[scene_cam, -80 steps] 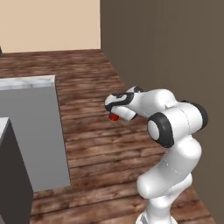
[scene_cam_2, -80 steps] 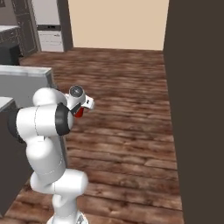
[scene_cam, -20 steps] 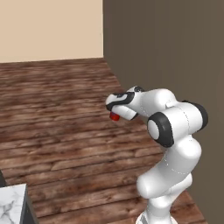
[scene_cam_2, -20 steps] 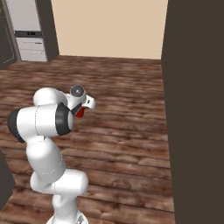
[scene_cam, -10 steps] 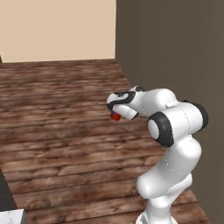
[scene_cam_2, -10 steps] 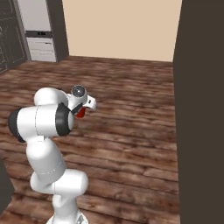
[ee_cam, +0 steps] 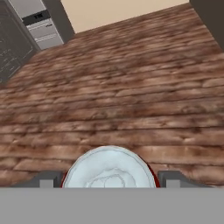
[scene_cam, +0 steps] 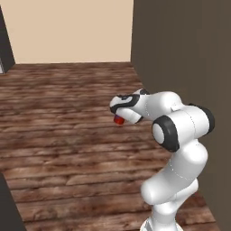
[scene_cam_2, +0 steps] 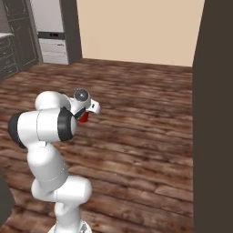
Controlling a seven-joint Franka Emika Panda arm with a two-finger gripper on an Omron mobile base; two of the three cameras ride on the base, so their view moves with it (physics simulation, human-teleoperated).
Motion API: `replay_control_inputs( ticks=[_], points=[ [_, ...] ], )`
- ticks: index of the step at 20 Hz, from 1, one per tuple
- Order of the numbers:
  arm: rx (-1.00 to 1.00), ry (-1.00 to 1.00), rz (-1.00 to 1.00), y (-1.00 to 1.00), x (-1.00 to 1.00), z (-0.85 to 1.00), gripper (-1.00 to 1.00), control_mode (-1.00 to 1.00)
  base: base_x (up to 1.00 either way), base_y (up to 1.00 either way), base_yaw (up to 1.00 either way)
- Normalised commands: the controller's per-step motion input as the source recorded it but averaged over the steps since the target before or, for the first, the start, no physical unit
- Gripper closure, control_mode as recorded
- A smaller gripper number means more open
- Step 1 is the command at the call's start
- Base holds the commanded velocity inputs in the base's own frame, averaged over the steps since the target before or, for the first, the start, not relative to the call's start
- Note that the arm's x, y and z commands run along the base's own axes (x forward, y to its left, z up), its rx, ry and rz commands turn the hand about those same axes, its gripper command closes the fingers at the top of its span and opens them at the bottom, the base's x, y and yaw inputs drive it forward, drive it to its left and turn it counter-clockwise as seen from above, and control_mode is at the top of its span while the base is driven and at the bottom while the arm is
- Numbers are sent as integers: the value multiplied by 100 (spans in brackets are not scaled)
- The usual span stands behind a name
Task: Four empty soda cans are scattered around the kitchen. Gather all the cans and cluster them next to the stove for recycling.
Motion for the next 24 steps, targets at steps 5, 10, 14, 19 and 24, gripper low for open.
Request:
replay_control_inputs(
  ticks=[5, 10, 14, 19, 24],
  points=[
    [0, 0, 0, 0, 0, 0, 100, 100, 68, 0, 12],
    [0, 0, 0, 0, 0, 0, 100, 100, 64, 0, 10],
    [0, 0, 0, 0, 0, 0, 100, 100, 65, 0, 11],
    [0, 0, 0, 0, 0, 0, 100, 100, 67, 7, 9],
    [0, 0, 0, 0, 0, 0, 100, 100, 64, 13, 10]
  ],
)
